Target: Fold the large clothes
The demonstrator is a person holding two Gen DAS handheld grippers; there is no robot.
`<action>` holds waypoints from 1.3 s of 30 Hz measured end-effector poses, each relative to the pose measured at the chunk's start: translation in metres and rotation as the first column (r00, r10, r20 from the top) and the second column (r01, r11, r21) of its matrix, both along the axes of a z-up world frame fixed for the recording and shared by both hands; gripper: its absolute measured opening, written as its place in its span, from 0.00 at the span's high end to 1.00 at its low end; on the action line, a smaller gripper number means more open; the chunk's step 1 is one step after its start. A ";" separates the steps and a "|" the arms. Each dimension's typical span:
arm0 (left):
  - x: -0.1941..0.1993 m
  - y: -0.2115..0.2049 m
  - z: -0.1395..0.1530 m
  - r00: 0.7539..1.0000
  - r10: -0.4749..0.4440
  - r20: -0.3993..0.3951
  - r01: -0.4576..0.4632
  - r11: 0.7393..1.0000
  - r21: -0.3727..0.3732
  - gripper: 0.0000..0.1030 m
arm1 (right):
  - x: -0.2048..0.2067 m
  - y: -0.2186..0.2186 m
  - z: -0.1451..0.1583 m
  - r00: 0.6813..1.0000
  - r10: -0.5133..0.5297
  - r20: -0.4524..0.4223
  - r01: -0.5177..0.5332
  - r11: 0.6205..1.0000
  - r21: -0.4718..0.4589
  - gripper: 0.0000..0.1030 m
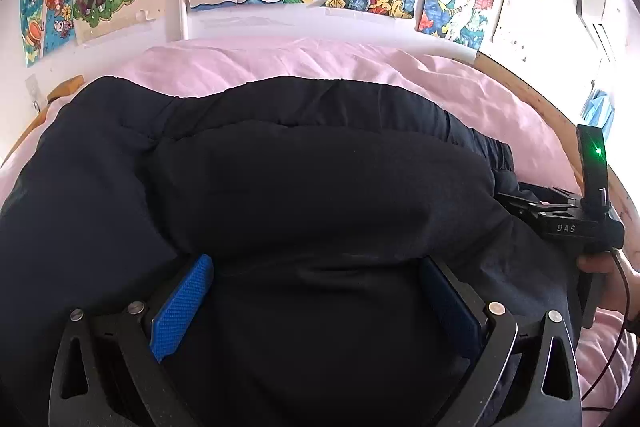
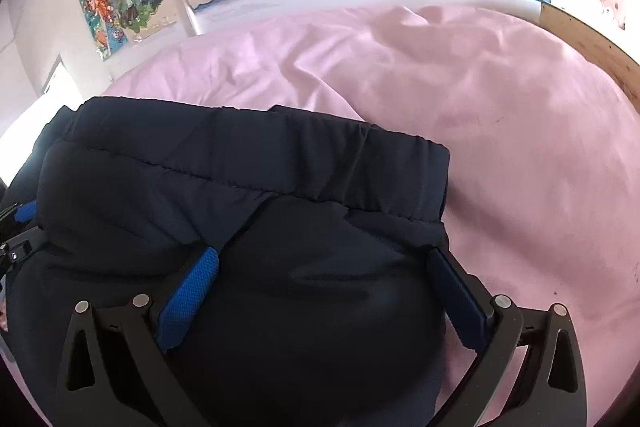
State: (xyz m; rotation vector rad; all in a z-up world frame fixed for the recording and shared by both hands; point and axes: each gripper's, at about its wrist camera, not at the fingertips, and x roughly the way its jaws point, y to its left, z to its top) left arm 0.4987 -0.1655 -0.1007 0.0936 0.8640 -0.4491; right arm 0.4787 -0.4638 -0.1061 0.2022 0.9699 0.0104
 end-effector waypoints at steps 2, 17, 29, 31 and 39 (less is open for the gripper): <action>0.000 0.000 0.000 1.000 0.000 -0.001 0.000 1.000 -0.002 0.00 | -0.001 0.001 0.001 1.000 0.001 -0.003 -0.001 1.000 -0.009 0.01; -0.009 0.010 0.001 0.999 -0.009 0.037 0.011 0.999 -0.031 0.00 | -0.012 -0.013 0.009 0.999 0.019 0.031 -0.022 0.995 0.101 0.01; -0.014 0.026 0.019 0.997 0.045 0.059 -0.043 0.998 -0.037 0.00 | -0.079 -0.068 0.033 0.992 -0.090 0.092 0.070 0.977 0.203 0.01; -0.015 0.032 0.034 0.995 0.059 0.074 -0.057 0.998 -0.030 0.00 | -0.073 -0.081 0.015 0.987 -0.147 0.064 0.124 0.952 0.282 0.01; -0.013 0.109 0.091 0.946 0.279 0.164 -0.291 0.955 0.055 0.00 | -0.064 -0.074 0.001 0.985 -0.150 0.086 0.113 0.936 0.332 0.15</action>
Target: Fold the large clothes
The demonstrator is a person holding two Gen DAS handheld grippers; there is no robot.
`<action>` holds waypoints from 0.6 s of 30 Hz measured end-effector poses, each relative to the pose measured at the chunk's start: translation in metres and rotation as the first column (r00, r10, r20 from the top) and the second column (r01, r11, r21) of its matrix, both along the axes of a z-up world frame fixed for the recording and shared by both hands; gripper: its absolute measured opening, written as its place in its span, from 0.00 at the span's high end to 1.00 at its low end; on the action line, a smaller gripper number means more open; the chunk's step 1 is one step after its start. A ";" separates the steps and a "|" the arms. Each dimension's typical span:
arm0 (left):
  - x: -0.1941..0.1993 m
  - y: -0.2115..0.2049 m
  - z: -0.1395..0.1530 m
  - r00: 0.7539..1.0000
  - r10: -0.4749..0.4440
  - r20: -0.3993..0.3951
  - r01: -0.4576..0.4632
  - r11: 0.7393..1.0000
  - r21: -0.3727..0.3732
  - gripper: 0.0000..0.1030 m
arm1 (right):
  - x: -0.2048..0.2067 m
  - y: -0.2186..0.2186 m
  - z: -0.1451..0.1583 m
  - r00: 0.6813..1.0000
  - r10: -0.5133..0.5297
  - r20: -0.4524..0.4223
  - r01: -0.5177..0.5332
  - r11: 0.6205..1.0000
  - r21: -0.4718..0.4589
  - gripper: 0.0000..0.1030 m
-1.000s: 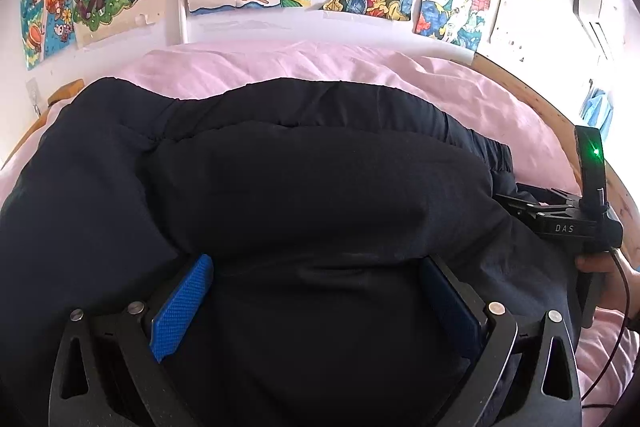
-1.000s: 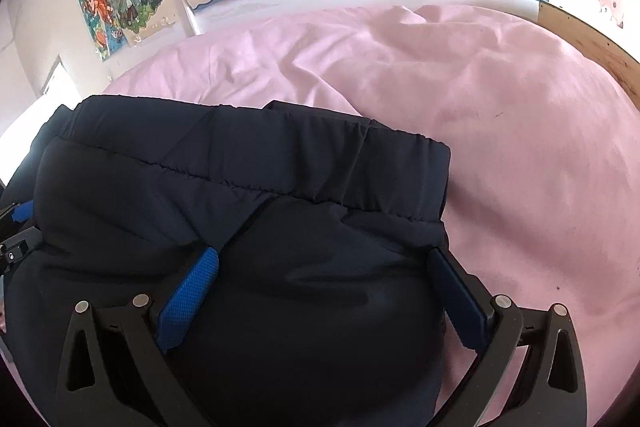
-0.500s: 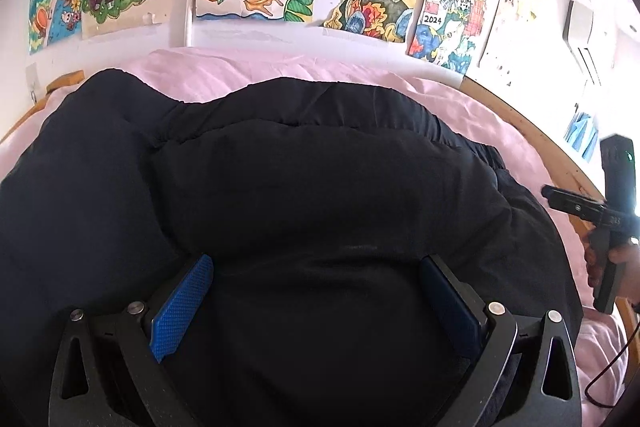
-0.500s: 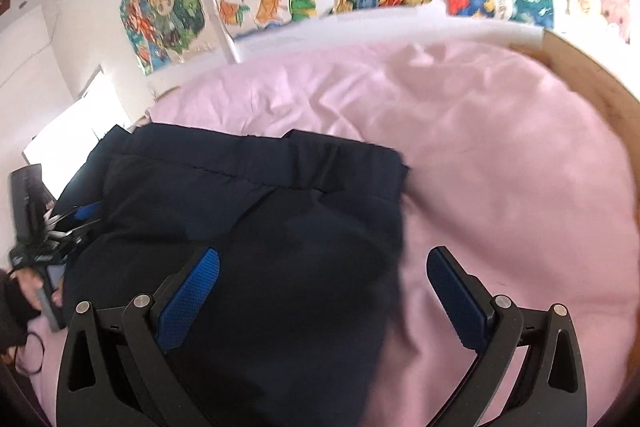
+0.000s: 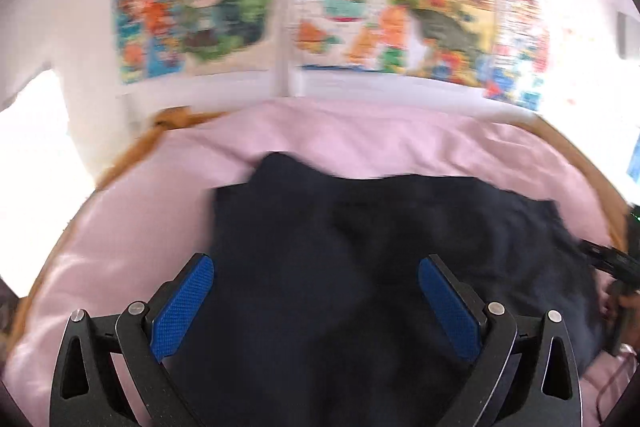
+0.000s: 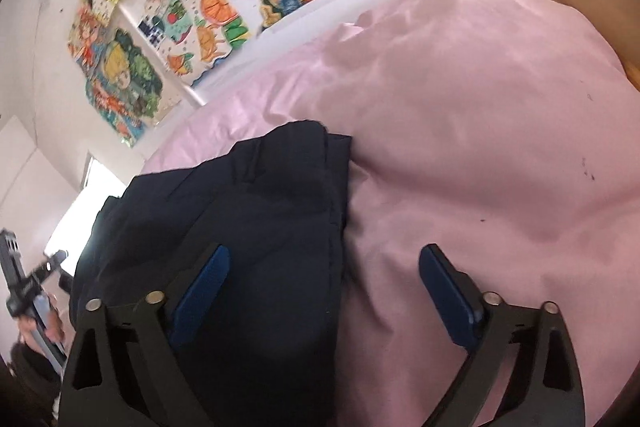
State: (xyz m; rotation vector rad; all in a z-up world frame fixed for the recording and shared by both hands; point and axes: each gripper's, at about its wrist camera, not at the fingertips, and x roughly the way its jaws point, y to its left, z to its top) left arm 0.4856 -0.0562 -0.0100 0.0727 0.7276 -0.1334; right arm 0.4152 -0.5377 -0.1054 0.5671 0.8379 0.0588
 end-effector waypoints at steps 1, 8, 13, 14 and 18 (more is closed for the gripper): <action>0.004 0.013 0.002 1.000 0.030 -0.009 -0.030 1.000 0.006 0.00 | 0.001 0.003 0.000 1.000 0.008 0.002 -0.008 1.000 0.003 0.17; 0.050 0.067 -0.023 0.956 0.014 -0.293 -0.063 0.986 -0.157 0.00 | -0.002 0.006 0.007 0.998 0.065 0.012 -0.065 0.998 0.009 0.58; 0.056 0.081 -0.039 0.940 0.072 -0.333 -0.150 0.965 -0.214 0.57 | -0.002 0.011 0.015 0.996 0.086 0.030 -0.085 0.996 -0.038 0.79; 0.055 0.082 -0.043 0.937 0.065 -0.343 -0.153 0.960 -0.236 0.62 | -0.002 0.013 0.018 0.995 0.090 0.038 -0.088 0.995 -0.053 0.83; 0.049 0.078 -0.047 0.944 0.061 -0.325 -0.137 0.966 -0.218 0.86 | 0.005 0.025 0.034 0.989 0.136 0.050 -0.127 0.978 -0.165 0.89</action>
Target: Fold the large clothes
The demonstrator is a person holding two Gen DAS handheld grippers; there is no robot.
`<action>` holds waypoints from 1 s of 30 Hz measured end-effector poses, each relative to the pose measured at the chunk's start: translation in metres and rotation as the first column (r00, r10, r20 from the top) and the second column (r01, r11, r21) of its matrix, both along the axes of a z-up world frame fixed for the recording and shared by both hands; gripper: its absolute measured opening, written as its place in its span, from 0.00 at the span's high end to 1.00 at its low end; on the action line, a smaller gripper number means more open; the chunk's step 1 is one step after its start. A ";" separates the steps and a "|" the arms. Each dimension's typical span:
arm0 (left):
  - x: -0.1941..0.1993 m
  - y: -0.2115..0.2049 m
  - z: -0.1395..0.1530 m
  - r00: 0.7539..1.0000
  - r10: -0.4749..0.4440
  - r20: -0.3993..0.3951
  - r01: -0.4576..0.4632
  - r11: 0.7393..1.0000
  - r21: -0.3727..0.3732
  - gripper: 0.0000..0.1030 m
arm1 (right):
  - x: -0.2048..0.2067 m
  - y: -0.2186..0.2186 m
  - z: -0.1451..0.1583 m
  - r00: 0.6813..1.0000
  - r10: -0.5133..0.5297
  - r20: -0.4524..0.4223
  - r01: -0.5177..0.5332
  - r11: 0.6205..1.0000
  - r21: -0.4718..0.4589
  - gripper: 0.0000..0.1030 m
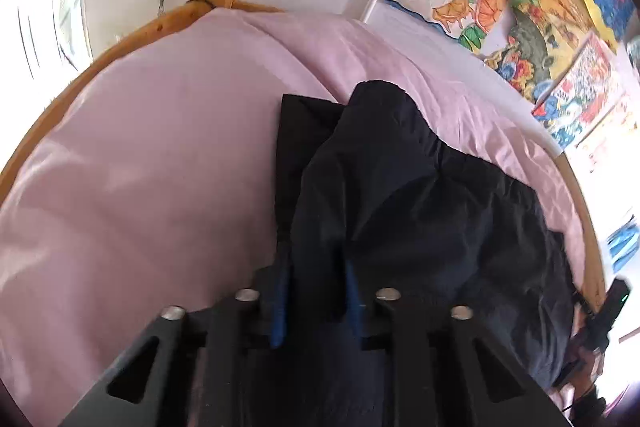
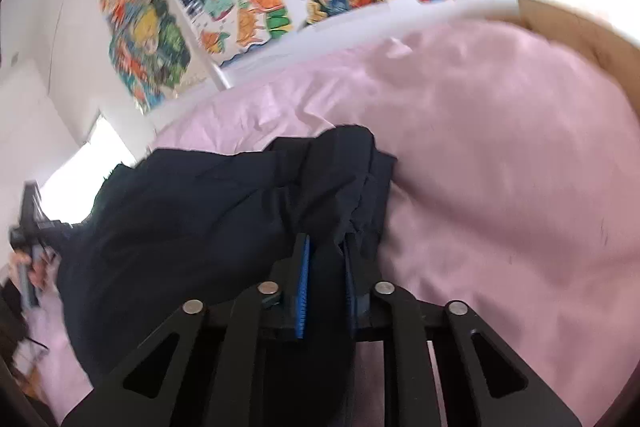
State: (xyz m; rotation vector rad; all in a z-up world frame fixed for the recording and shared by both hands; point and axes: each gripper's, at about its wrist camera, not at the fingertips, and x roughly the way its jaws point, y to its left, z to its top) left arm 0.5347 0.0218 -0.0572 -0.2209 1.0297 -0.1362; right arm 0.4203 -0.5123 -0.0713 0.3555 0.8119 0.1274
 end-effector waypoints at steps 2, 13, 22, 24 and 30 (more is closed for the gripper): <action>-0.003 -0.003 0.004 1.000 0.020 0.010 -0.020 0.998 0.054 0.90 | 0.006 0.008 0.011 1.000 0.020 0.016 -0.019 0.998 -0.064 0.90; -0.005 0.000 0.006 0.996 0.087 0.009 -0.088 0.993 0.080 0.85 | 0.011 0.005 0.009 1.000 -0.002 -0.022 0.000 0.997 -0.072 0.78; -0.004 0.024 0.017 0.999 0.023 0.039 -0.022 0.999 -0.034 0.19 | 0.000 -0.031 -0.008 0.995 -0.061 -0.078 0.069 0.993 0.097 0.21; -0.007 0.028 0.025 0.996 0.003 0.086 0.001 0.999 -0.054 0.16 | -0.002 -0.035 -0.016 0.995 -0.047 -0.088 0.061 0.986 0.154 0.13; 0.002 0.022 0.017 0.986 -0.168 0.004 0.167 0.975 -0.146 0.05 | -0.002 -0.037 -0.049 0.989 0.047 -0.141 0.012 0.919 0.395 0.02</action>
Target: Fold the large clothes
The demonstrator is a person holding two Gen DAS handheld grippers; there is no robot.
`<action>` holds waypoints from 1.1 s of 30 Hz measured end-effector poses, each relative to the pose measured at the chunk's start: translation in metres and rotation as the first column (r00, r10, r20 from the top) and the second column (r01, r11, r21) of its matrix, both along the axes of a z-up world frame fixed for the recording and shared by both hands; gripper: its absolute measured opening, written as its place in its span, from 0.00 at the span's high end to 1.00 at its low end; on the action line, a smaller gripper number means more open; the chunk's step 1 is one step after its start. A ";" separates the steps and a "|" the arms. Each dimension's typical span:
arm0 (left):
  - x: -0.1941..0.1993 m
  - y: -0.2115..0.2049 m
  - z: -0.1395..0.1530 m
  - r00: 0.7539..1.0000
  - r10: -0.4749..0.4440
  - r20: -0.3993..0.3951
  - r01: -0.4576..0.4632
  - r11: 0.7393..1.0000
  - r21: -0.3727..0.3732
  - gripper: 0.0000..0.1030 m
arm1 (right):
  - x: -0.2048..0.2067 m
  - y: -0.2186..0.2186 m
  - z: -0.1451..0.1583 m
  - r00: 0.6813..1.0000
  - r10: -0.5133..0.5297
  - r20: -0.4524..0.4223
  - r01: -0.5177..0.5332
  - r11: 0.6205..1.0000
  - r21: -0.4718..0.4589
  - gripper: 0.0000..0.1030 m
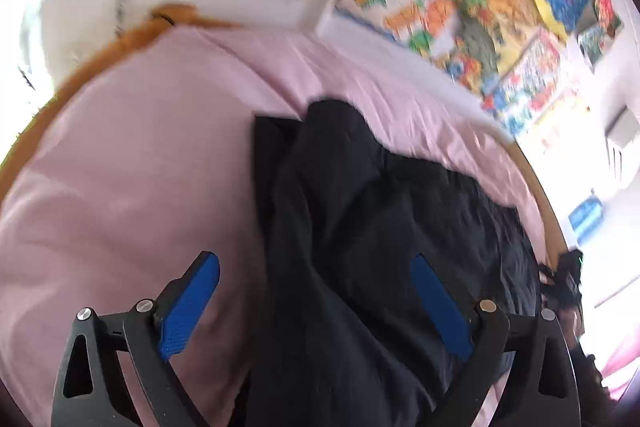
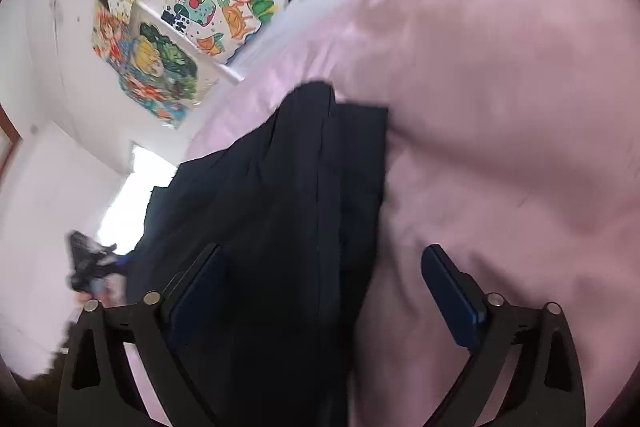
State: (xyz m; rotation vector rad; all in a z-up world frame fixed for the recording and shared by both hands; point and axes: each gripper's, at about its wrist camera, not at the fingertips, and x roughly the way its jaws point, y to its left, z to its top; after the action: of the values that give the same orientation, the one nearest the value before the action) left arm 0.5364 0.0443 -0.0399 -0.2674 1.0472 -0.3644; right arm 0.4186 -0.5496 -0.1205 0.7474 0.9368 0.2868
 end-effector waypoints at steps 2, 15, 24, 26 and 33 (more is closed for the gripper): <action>0.006 -0.006 -0.013 0.998 -0.024 -0.065 0.024 1.000 -0.001 0.05 | 0.001 0.006 -0.010 1.000 0.015 -0.023 -0.014 1.000 0.021 0.02; 0.025 -0.014 -0.065 0.980 -0.019 -0.198 0.001 0.996 -0.090 0.05 | 0.024 0.034 -0.028 0.991 0.133 -0.031 -0.127 0.982 0.139 0.01; 0.031 -0.019 -0.086 0.987 -0.065 -0.148 0.053 0.995 -0.085 0.00 | 0.033 0.059 -0.056 0.980 0.177 -0.093 -0.161 0.973 0.165 0.01; 0.032 -0.017 -0.085 0.987 -0.068 -0.149 0.054 0.994 -0.092 0.00 | 0.037 0.063 -0.055 0.977 0.184 -0.104 -0.166 0.973 0.158 0.01; 0.030 -0.015 -0.086 0.978 -0.136 -0.158 0.114 0.983 -0.142 0.02 | 0.047 0.067 -0.054 0.977 0.181 -0.115 -0.159 0.972 0.173 0.01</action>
State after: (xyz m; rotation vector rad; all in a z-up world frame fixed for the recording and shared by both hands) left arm 0.5664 0.0288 -0.1264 -0.3561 1.2108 -0.5331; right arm 0.4651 -0.4827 -0.1742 0.8451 1.1135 0.4746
